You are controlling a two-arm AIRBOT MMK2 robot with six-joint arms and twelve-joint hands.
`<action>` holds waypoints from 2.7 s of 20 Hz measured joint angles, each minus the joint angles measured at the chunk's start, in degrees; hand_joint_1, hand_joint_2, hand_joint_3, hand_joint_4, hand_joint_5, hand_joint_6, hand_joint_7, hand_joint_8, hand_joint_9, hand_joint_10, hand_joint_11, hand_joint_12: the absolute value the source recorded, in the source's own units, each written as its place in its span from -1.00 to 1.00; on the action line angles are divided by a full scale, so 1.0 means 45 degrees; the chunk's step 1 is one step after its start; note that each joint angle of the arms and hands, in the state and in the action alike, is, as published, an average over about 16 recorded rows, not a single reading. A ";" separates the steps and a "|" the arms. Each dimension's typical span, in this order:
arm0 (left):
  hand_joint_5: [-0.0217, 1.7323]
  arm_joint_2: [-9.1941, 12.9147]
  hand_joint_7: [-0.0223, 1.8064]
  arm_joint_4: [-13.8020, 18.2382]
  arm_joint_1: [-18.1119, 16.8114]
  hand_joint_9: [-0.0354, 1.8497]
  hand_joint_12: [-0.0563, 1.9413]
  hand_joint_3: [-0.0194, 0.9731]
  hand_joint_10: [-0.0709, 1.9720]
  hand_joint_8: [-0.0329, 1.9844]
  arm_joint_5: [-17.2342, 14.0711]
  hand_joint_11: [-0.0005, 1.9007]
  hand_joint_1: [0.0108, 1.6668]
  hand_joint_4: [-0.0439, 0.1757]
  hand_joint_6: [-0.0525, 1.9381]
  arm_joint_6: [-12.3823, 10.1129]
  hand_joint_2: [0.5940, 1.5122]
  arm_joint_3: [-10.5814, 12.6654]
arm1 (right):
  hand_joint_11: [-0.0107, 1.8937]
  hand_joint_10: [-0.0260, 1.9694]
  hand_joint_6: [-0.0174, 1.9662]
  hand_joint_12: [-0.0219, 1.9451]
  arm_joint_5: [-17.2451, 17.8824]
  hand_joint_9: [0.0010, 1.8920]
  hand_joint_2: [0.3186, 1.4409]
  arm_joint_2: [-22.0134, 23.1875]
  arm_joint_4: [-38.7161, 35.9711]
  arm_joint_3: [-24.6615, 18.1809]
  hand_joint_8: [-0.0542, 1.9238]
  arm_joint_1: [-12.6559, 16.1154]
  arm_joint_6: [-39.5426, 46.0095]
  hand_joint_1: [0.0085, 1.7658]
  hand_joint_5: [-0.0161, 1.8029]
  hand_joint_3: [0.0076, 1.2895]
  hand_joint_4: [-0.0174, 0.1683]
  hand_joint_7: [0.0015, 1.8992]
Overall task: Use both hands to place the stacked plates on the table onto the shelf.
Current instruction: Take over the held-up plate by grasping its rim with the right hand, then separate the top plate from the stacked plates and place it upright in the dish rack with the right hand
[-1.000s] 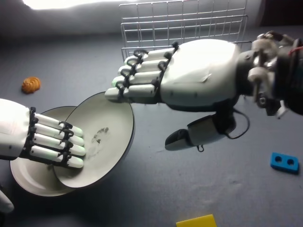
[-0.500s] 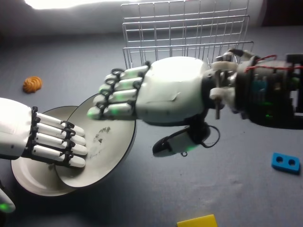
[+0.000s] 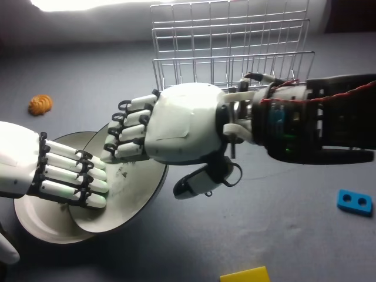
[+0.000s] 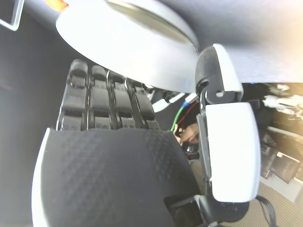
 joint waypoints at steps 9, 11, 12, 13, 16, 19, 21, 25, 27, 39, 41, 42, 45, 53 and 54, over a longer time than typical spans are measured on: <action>-0.96 0.0012 -0.99 0.0025 -0.0050 -0.95 -0.94 -0.92 -0.94 -0.98 -0.0006 -0.98 -0.99 -0.59 -0.94 -0.0002 0.14 0.0001 | -0.63 -0.89 -0.85 0.28 0.0512 -0.29 0.28 -0.1268 -0.0063 0.1309 -0.87 -0.0065 -0.0279 0.17 -0.29 -0.98 -0.82 -0.32; -0.96 0.0018 -0.99 0.0035 -0.0081 -0.95 -0.94 -0.92 -0.94 -0.98 -0.0008 -0.98 -0.99 -0.59 -0.95 -0.0004 0.14 0.0003 | -0.53 -0.88 -0.77 0.31 0.0667 -0.18 0.26 -0.1471 -0.0095 0.1520 -0.81 -0.0070 -0.0335 0.20 -0.23 -0.98 -0.84 -0.24; -0.96 0.0021 -0.99 0.0043 -0.0102 -0.95 -0.94 -0.92 -0.94 -0.98 -0.0010 -0.98 -0.99 -0.59 -0.95 -0.0005 0.14 0.0005 | -0.48 -0.87 -0.72 0.31 0.0742 -0.14 0.25 -0.1554 -0.0110 0.1609 -0.78 -0.0072 -0.0362 0.21 -0.21 -0.98 -0.84 -0.21; -0.97 0.0024 -0.99 0.0052 -0.0124 -0.95 -0.94 -0.92 -0.93 -0.98 -0.0014 -0.98 -0.99 -0.59 -0.95 -0.0008 0.14 0.0008 | -0.42 -0.87 -0.68 0.29 0.0815 -0.10 0.24 -0.1628 -0.0125 0.1688 -0.74 -0.0072 -0.0389 0.22 -0.19 -0.98 -0.85 -0.18; -0.97 0.0034 -0.99 0.0086 -0.0200 -0.95 -0.94 -0.92 -0.93 -0.98 -0.0031 -0.98 -0.99 -0.60 -0.95 -0.0039 0.14 0.0021 | -0.29 -0.84 -0.54 0.26 0.1014 -0.01 0.21 -0.1801 -0.0170 0.1866 -0.63 -0.0071 -0.0464 0.23 -0.17 -0.99 -0.86 -0.13; -0.97 0.0053 -0.99 0.0163 -0.0334 -0.94 -0.94 -0.92 -0.93 -0.98 -0.0055 -0.98 -0.99 -0.60 -0.96 -0.0090 0.14 0.0033 | -0.21 -0.72 -0.41 0.23 0.1145 0.02 0.18 -0.1904 -0.0206 0.1966 -0.50 -0.0064 -0.0494 0.24 -0.16 -0.99 -0.88 -0.11; -0.97 0.0075 -0.99 0.0209 -0.0486 -0.94 -0.94 -0.92 -0.93 -0.98 -0.0060 -0.98 -0.99 -0.59 -0.96 -0.0124 0.14 0.0043 | -0.16 -0.61 -0.31 0.22 0.1186 0.04 0.17 -0.1939 -0.0205 0.1988 -0.41 -0.0036 -0.0459 0.24 -0.17 -0.99 -0.89 -0.11; -0.96 0.0153 -0.98 0.0195 -0.0937 -0.94 -0.94 -0.92 -0.93 -0.98 -0.0077 -0.98 -0.99 -0.57 -0.95 -0.0192 0.14 0.0117 | -0.12 -0.40 -0.19 0.22 0.1178 0.05 0.15 -0.1914 -0.0171 0.1899 -0.26 0.0079 -0.0342 0.27 -0.16 -0.99 -0.87 -0.10; -0.96 0.0225 -0.97 0.0193 -0.1228 -0.94 -0.94 -0.92 -0.93 -0.98 -0.0095 -0.98 -0.99 -0.56 -0.95 -0.0251 0.15 0.0199 | -0.12 -0.32 -0.15 0.22 0.1135 0.05 0.14 -0.1856 -0.0142 0.1798 -0.21 0.0159 -0.0275 0.28 -0.15 -0.99 -0.84 -0.08; -0.95 0.0766 -0.96 0.0048 -0.2975 -0.94 -0.95 -0.93 -0.93 -0.98 -0.0220 -0.98 -0.99 -0.53 -0.94 -0.0911 0.15 0.1101 | -0.15 -0.13 0.06 0.25 0.0734 0.06 0.18 -0.1099 0.0172 0.0620 -0.02 0.0991 0.0233 0.41 -0.06 -0.99 -0.73 0.01; -0.95 0.0830 -0.96 0.0068 -0.3119 -0.94 -0.95 -0.93 -0.93 -0.98 -0.0217 -0.98 -0.99 -0.54 -0.94 -0.1062 0.15 0.1300 | -0.16 -0.07 0.08 0.25 0.0658 0.04 0.19 -0.0845 0.0313 0.0311 -0.01 0.1178 0.0297 0.43 -0.06 -0.99 -0.74 0.01; -0.95 0.0853 -0.96 0.0073 -0.3173 -0.94 -0.95 -0.93 -0.93 -0.98 -0.0213 -0.98 -0.99 -0.54 -0.94 -0.1140 0.15 0.1393 | -0.16 -0.03 0.08 0.26 0.0626 0.04 0.20 -0.0704 0.0396 0.0146 -0.01 0.1277 0.0329 0.43 -0.05 -0.99 -0.75 0.02; -0.95 0.0904 -0.96 0.0081 -0.3274 -0.94 -0.95 -0.93 -0.93 -0.98 -0.0195 -0.98 -0.99 -0.54 -0.94 -0.1327 0.15 0.1656 | -0.17 -0.04 0.10 0.26 0.0528 0.03 0.22 -0.0229 0.0710 -0.0376 0.01 0.1595 0.0419 0.45 -0.04 -0.99 -0.77 0.03; -0.95 0.0966 -0.95 0.0126 -0.3325 -0.94 -0.95 -0.93 -0.93 -0.98 -0.0069 -0.98 -0.99 -0.55 -0.94 -0.1630 0.16 0.2231 | -0.18 0.18 0.06 0.27 0.0231 0.00 0.26 0.1287 0.1275 -0.1759 0.02 0.2472 0.1126 0.50 -0.03 -0.99 -0.85 0.03; -0.95 0.0967 -0.95 0.0129 -0.3325 -0.94 -0.95 -0.93 -0.93 -0.98 -0.0063 -0.98 -0.99 -0.55 -0.94 -0.1656 0.16 0.2270 | -0.18 0.18 0.06 0.27 0.0234 0.00 0.26 0.1458 0.1049 -0.1862 0.02 0.2582 0.1575 0.51 -0.03 -0.99 -0.85 0.03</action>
